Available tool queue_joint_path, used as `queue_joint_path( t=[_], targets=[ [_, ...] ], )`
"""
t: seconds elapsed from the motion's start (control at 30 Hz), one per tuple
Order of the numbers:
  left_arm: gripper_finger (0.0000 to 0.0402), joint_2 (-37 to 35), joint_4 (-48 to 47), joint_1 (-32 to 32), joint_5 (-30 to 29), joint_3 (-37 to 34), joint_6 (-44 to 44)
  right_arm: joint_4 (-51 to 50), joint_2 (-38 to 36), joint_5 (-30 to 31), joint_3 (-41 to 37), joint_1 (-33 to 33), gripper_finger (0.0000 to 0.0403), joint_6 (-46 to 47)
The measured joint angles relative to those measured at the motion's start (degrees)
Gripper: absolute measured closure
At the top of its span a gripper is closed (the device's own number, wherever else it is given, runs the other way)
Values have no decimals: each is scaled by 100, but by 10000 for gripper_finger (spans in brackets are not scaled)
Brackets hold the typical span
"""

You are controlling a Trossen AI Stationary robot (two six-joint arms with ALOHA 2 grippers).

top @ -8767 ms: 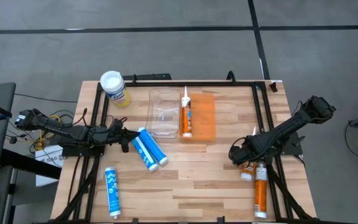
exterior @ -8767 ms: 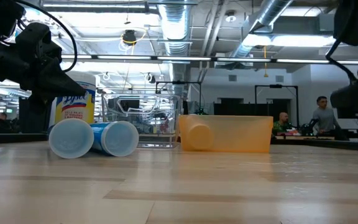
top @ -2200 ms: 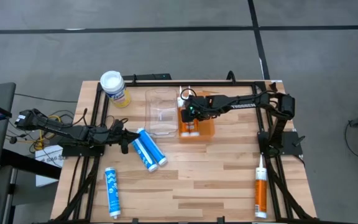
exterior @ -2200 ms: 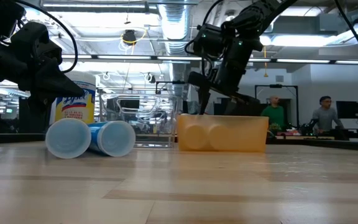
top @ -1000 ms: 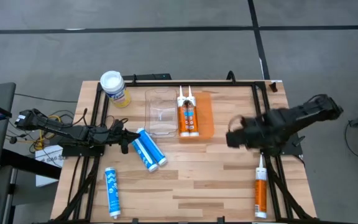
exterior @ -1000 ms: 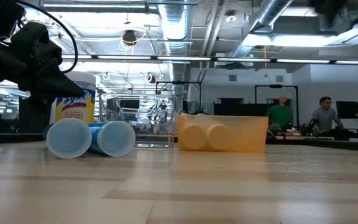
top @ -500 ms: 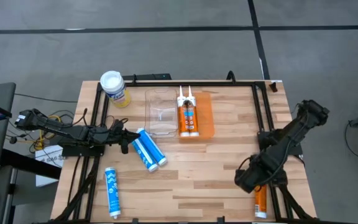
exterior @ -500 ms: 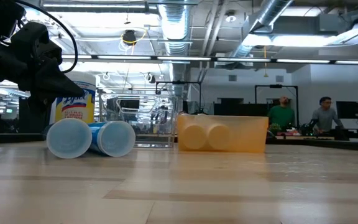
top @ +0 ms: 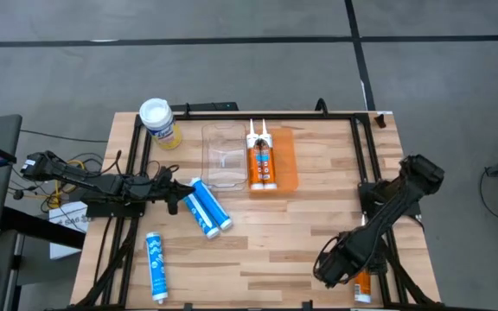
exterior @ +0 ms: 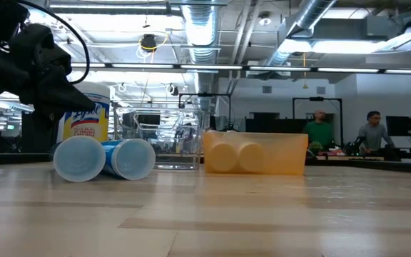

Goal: Pick & place silicon tubes, Sealant and Lysol wipes
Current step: Put the orange sealant into the orange bin

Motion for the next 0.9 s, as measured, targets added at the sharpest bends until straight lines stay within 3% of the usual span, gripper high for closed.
queue_joint_path(
  t=[0.4, 0.63, 0.9],
  targets=[
    [402, -1, 0, 0, 67, 0, 0, 622, 792, -295, -2, 452, 88, 412],
    [401, -1, 1, 0, 67, 0, 0, 849, 857, -342, -278, 681, 88, 470],
    [401, -1, 26, -1, 351, 0, -20, 2704, 802, -449, -1336, 727, 88, 488]
  ],
)
